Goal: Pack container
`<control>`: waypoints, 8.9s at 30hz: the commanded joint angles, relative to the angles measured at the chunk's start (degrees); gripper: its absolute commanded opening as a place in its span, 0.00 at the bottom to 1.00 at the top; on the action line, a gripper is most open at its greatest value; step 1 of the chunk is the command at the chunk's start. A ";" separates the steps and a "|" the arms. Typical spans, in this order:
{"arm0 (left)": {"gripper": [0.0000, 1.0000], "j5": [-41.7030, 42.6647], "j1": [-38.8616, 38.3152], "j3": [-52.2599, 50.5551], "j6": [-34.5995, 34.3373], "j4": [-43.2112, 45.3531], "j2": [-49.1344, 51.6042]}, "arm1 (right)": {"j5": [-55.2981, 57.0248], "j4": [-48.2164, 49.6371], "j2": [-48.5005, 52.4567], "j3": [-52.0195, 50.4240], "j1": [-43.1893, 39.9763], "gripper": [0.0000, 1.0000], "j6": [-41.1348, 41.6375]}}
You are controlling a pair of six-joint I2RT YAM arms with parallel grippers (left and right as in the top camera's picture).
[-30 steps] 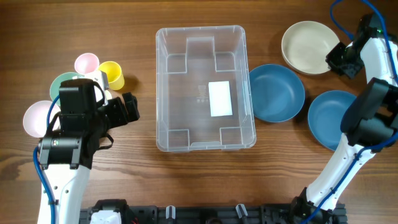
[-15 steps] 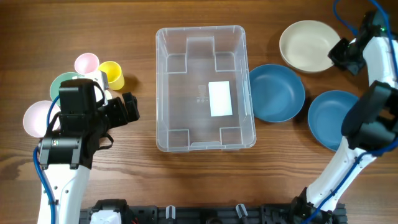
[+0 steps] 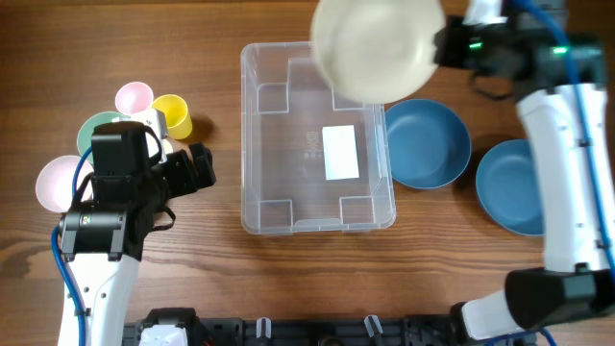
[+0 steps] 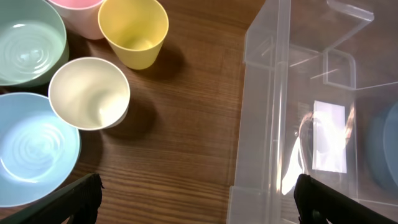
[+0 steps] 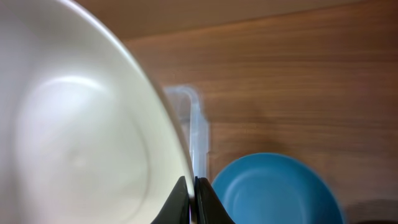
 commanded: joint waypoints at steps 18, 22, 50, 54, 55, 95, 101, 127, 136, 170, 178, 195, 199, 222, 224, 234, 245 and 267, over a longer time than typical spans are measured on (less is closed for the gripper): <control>1.00 1.09 -0.20 0.98 -0.31 0.13 0.00 | 9.99 7.04 21.44 -0.04 15.06 0.04 7.76; 1.00 1.09 -0.20 0.98 -0.31 0.11 0.00 | 11.04 6.86 21.44 -0.04 14.84 0.04 8.00; 1.00 1.09 -0.20 0.98 -0.31 -0.07 0.00 | 11.04 -14.71 -5.51 -12.79 -43.80 0.93 25.97; 1.00 1.09 -0.20 0.98 -0.31 -0.07 0.00 | 10.60 -8.55 -5.51 -27.06 -48.98 0.94 25.14; 1.00 1.09 -0.20 0.98 -0.31 -0.09 0.00 | 9.75 -5.84 -5.51 -31.34 -49.75 0.94 24.46; 1.00 1.09 -0.20 0.98 -0.31 -0.70 0.00 | -0.96 19.87 -11.06 -43.08 -49.64 0.04 20.55; 1.00 1.09 -0.20 0.98 -0.31 -0.68 0.00 | -2.43 13.49 -17.22 -25.33 -41.24 0.04 14.84; 1.00 1.09 -0.20 0.87 -0.31 -0.98 0.00 | 4.39 12.02 10.95 -13.53 10.47 0.04 4.39; 1.00 1.09 -0.22 0.87 -0.31 -1.20 0.00 | 3.19 11.26 9.94 -13.53 10.03 0.67 4.22; 1.00 1.09 -0.20 0.87 -0.31 -1.38 0.00 | 5.09 6.45 12.79 -34.71 -19.10 0.30 12.09; 1.00 1.09 -0.20 0.87 -0.31 -1.38 0.00 | 5.09 6.69 12.76 -34.69 -19.12 0.04 14.03; 1.00 1.09 -0.20 0.87 -0.31 -1.38 0.00 | 4.90 8.15 -18.18 -20.04 -11.82 0.05 13.73; 1.00 1.09 -0.20 0.87 -0.31 -1.40 0.00 | 3.96 9.31 -15.23 -20.06 1.11 0.04 7.17; 0.85 1.09 -6.43 6.91 -0.09 -0.48 -0.22 | 17.64 7.65 -13.33 -20.02 4.63 0.48 12.04; 0.86 1.03 -11.74 9.77 -0.11 -0.02 0.83 | 16.79 4.04 -16.87 -20.02 -2.93 0.53 15.13; 0.68 -1.40 -39.91 12.04 -0.13 5.51 27.89 | 4.48 -2.60 -13.25 -24.98 -23.41 0.51 9.64; 0.45 1.29 -37.44 12.02 0.59 5.60 45.66 | 4.48 -1.92 -11.58 -25.31 -23.41 0.48 8.96; 0.66 -3.45 -33.92 21.03 9.55 6.93 42.69 | 5.18 -2.16 -11.58 -25.31 -23.41 0.47 8.79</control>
